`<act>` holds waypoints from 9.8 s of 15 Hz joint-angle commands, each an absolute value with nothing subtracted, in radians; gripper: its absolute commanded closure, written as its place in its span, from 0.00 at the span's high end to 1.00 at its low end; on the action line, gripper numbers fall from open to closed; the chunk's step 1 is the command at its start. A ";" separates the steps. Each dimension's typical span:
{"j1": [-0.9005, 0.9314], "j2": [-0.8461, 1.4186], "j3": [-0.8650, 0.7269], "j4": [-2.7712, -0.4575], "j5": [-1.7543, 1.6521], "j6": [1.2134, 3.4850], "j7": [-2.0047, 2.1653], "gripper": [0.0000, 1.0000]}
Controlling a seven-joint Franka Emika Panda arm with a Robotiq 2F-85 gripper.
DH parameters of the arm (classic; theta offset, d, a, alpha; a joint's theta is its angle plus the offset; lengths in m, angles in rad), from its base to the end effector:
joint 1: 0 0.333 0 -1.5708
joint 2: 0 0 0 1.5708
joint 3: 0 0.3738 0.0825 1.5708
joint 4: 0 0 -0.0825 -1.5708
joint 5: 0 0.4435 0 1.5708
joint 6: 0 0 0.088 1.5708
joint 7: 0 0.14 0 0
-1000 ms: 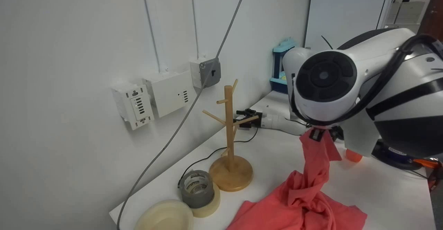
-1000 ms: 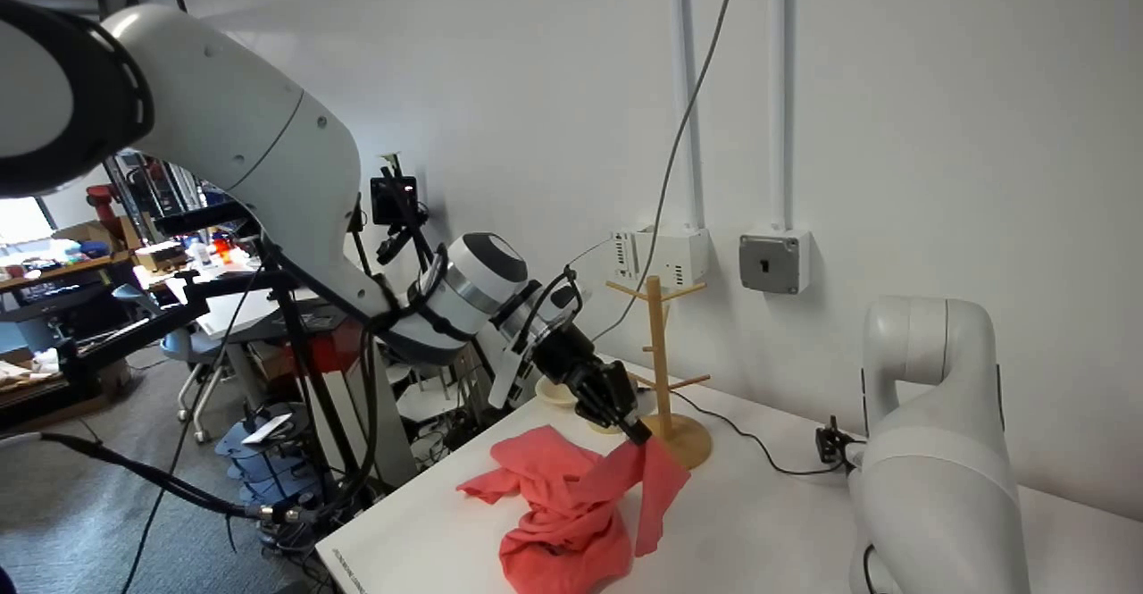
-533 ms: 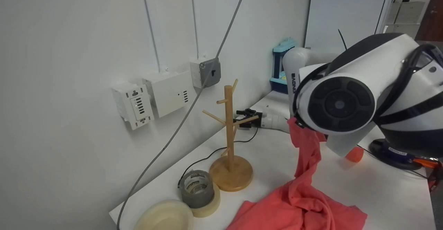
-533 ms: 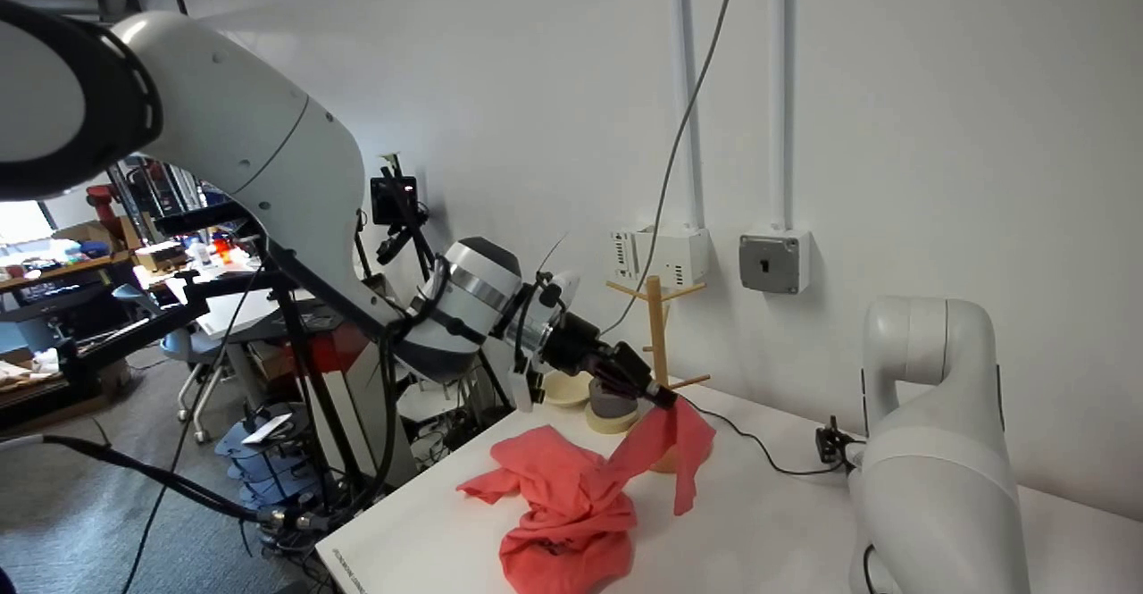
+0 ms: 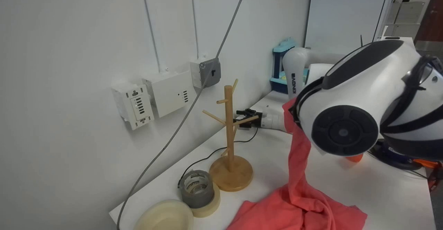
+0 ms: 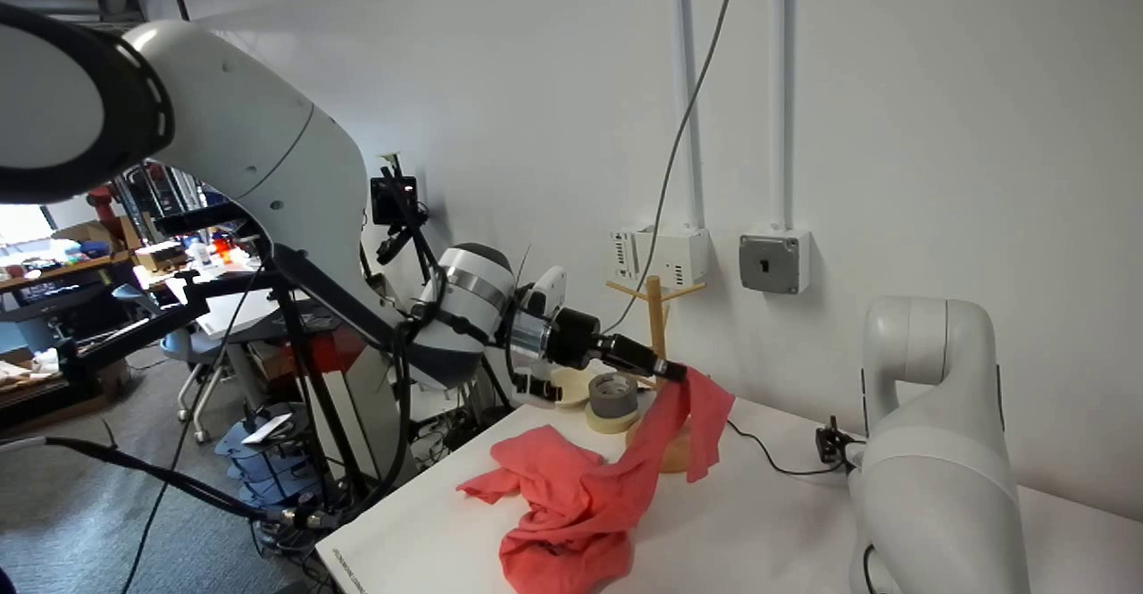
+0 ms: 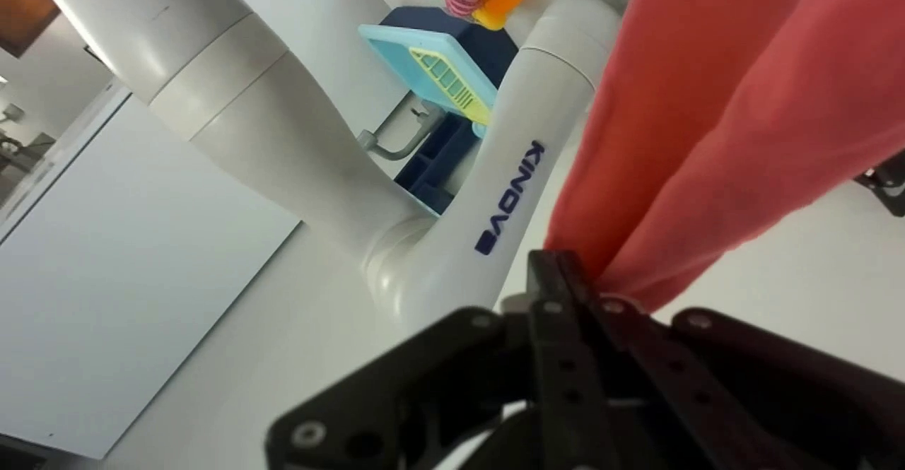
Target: Unfold the shirt
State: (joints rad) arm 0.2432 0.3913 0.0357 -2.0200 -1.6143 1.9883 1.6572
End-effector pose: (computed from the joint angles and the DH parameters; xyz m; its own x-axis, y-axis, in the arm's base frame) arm 0.6702 0.0950 0.2711 0.6641 0.1867 0.7240 -0.5204 -0.5798 0.6269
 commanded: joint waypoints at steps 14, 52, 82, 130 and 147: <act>0.178 0.428 0.119 -2.014 -1.540 1.933 1.866 1.00; -0.223 0.306 0.312 -2.233 -0.013 2.421 0.097 1.00; 0.038 0.628 0.134 -1.997 0.020 2.500 0.073 0.38; 0.110 -0.128 0.184 -1.975 -0.528 1.917 0.234 0.01; 0.051 0.061 0.065 -2.131 -0.621 2.151 0.437 0.01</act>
State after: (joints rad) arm 0.0895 -0.0181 0.1068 -2.0880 -0.6368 2.0523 0.4449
